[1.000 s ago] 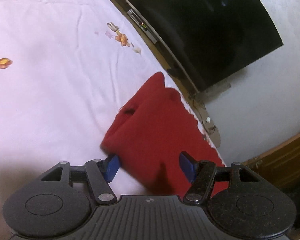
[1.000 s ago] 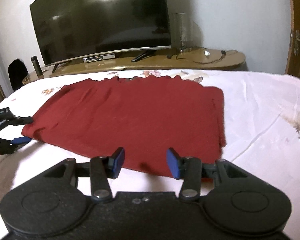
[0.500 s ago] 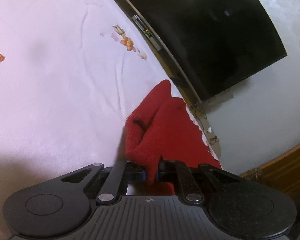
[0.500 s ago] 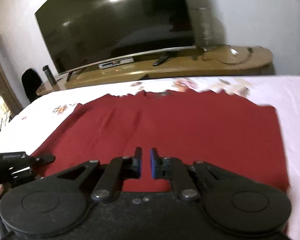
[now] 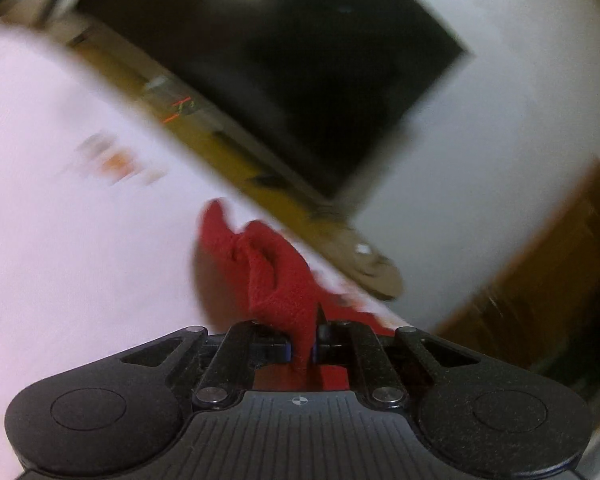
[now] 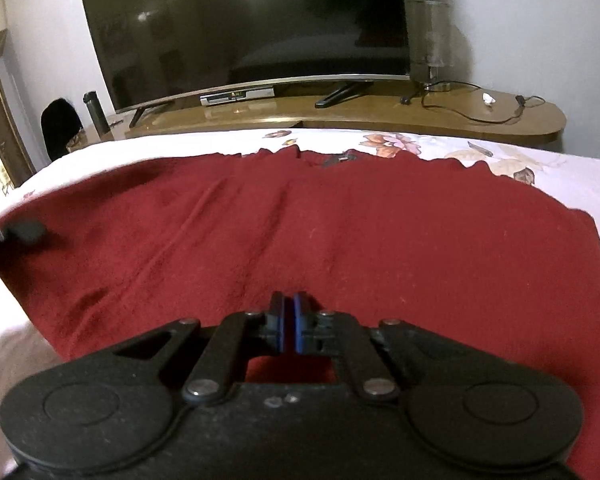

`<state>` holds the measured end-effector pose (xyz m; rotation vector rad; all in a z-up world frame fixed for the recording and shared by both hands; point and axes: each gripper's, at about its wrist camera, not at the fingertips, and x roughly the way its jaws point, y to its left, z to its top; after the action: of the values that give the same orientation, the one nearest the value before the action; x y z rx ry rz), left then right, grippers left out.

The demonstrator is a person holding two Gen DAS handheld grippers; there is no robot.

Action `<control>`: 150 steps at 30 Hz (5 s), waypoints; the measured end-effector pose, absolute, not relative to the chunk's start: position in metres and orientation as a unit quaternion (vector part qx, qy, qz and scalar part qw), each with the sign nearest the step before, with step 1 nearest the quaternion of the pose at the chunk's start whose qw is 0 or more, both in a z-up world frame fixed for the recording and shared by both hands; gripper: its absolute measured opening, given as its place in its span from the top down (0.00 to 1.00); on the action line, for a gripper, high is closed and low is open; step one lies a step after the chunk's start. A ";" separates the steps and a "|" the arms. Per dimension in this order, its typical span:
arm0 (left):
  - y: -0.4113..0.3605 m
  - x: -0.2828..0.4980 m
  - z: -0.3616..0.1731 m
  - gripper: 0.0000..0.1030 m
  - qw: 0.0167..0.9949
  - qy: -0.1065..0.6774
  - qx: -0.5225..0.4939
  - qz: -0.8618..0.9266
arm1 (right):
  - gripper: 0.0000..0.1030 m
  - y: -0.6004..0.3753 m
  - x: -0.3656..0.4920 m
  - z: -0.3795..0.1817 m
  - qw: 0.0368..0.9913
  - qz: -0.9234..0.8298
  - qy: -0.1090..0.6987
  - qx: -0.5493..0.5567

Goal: Fold small clothes

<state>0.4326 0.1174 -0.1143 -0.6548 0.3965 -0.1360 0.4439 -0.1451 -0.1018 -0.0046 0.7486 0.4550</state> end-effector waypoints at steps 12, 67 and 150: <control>-0.069 0.526 -0.080 0.92 0.882 0.274 -0.187 -0.335 | 0.77 -0.275 0.442 -0.118 0.826 0.205 0.383 0.359; -0.013 0.562 -0.119 0.28 0.911 0.358 -0.165 -0.125 | 0.87 -0.360 0.407 -0.099 0.861 0.160 0.341 0.342; 0.001 0.481 -0.126 0.28 0.906 0.376 -0.044 -0.189 | 0.77 -0.272 0.369 -0.080 0.915 0.169 0.357 -0.082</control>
<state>0.4815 0.0011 -0.1260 -0.0903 0.7764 -0.3904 0.3695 -0.2716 -0.0804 -0.1683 0.7356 0.3484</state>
